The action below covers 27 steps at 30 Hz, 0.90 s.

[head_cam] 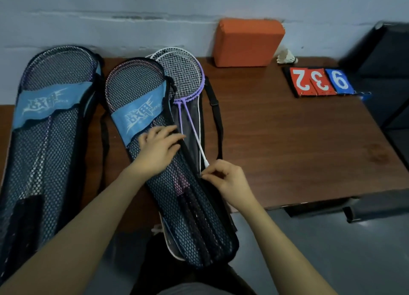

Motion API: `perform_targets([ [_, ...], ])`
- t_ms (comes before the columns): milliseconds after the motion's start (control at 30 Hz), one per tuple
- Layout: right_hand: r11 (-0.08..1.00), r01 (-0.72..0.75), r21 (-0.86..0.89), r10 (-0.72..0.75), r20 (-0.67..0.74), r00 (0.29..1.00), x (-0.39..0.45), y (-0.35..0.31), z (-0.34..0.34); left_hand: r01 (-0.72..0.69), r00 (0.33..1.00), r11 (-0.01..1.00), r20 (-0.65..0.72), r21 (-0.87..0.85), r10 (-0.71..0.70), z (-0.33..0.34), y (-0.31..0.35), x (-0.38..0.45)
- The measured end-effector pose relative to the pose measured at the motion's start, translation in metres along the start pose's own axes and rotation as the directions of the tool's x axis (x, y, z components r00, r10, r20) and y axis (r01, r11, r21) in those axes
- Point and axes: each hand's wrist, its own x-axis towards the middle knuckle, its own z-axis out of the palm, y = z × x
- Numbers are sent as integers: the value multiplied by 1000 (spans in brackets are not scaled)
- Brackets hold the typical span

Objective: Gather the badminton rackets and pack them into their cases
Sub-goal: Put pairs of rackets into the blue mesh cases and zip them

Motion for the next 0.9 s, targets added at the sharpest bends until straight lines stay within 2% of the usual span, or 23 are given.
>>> perform_targets([
  [67, 1000, -6, 20, 6, -6, 1000, -1, 1, 3, -81, 993, 997, 88, -7, 81, 7, 15, -28],
  [133, 1000, -6, 29, 6, -3, 1000, -3, 2, 4, -94, 993, 996, 78, 6, 93, 17, 29, -54],
  [200, 1000, 12, -11, -12, 30, 999, -5, 2, 3, -26, 1000, 999, -7, -36, 26, 21, 38, -66],
  [400, 990, 31, -137, -22, 60, 998, -23, 10, -9, 97, 985, 993, -139, -65, -106, 26, 46, -63],
  [567, 997, -18, -72, 26, 111, 994, -62, 25, -30, 213, 940, 963, -235, -163, -247, 37, 55, -63],
  [633, 999, -25, -45, 29, 88, 996, -72, 30, -36, 163, 958, 979, -217, -120, -186, 40, 60, -68],
  [700, 999, -3, -33, 6, 68, 998, -76, 31, -37, -1, 993, 995, -119, -95, -10, 39, 67, -77],
  [767, 999, 40, -36, -37, 64, 997, -79, 28, -35, -150, 988, 984, 10, -101, 151, 40, 77, -91],
  [833, 995, 83, -54, -79, 71, 994, -80, 26, -33, -174, 984, 977, 17, -123, 178, 43, 84, -105],
  [900, 989, 118, -92, -109, 90, 990, -81, 25, -31, -123, 992, 983, -55, -137, 116, 46, 87, -111],
])
